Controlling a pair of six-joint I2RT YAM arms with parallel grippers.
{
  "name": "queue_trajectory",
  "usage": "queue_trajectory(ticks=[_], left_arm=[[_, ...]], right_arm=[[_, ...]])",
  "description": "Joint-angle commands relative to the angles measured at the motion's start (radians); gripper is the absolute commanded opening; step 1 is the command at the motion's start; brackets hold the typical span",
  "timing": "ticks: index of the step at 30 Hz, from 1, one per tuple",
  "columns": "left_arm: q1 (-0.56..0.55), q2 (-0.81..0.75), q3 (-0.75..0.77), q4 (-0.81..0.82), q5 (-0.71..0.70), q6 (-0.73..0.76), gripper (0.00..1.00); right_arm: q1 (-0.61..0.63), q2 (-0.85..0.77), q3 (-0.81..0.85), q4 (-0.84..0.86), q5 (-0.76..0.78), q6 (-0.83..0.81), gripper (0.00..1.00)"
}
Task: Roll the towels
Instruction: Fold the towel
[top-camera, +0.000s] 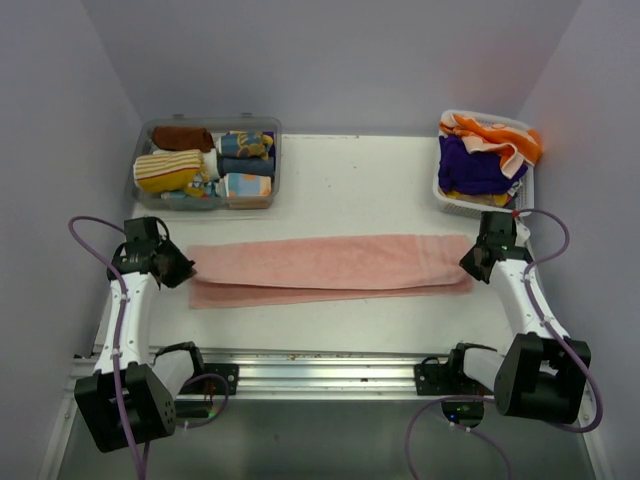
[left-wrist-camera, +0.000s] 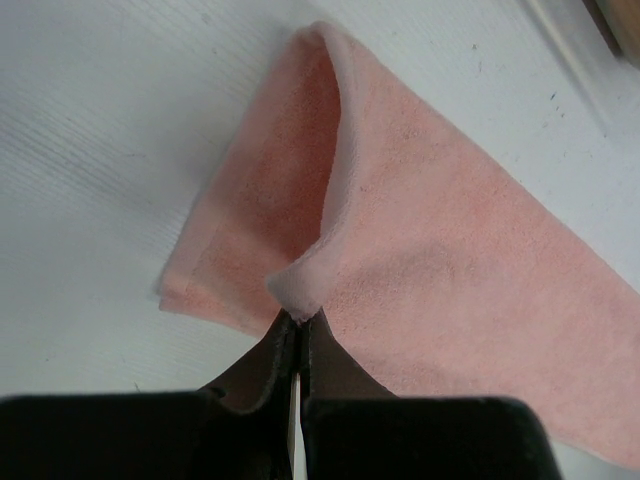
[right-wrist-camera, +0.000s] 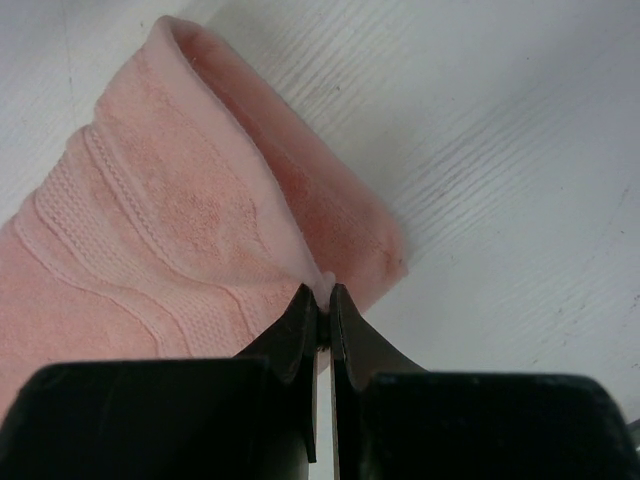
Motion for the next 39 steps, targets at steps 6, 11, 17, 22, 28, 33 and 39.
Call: queue_trajectory(ticks=[6, 11, 17, 22, 28, 33, 39], left_arm=[[0.0, -0.008, -0.001, -0.022, -0.025, 0.01, 0.0], [0.002, -0.007, -0.002, -0.031, -0.037, -0.005, 0.0], [0.0, -0.014, -0.002, -0.048, 0.016, 0.007, 0.4], [0.002, -0.036, 0.06, -0.054, 0.038, 0.013, 0.68], [-0.023, 0.013, 0.125, 0.05, 0.119, 0.027, 0.66], [-0.242, 0.166, 0.165, 0.153, 0.04, -0.045, 0.63], [-0.276, 0.347, 0.16, 0.254, 0.004, -0.047, 0.63]], right_arm=[[-0.007, -0.032, -0.028, -0.013, 0.025, -0.002, 0.0], [-0.007, -0.021, -0.058, 0.002, 0.024, -0.001, 0.0], [-0.007, -0.029, -0.062, 0.007, 0.007, -0.001, 0.33], [-0.007, -0.04, -0.006, 0.01, -0.018, 0.001, 0.7], [0.011, -0.002, 0.083, 0.057, -0.146, -0.007, 0.55], [0.062, 0.15, 0.184, 0.059, -0.189, -0.062, 0.33], [0.065, 0.329, 0.237, 0.068, -0.148, -0.096, 0.32]])
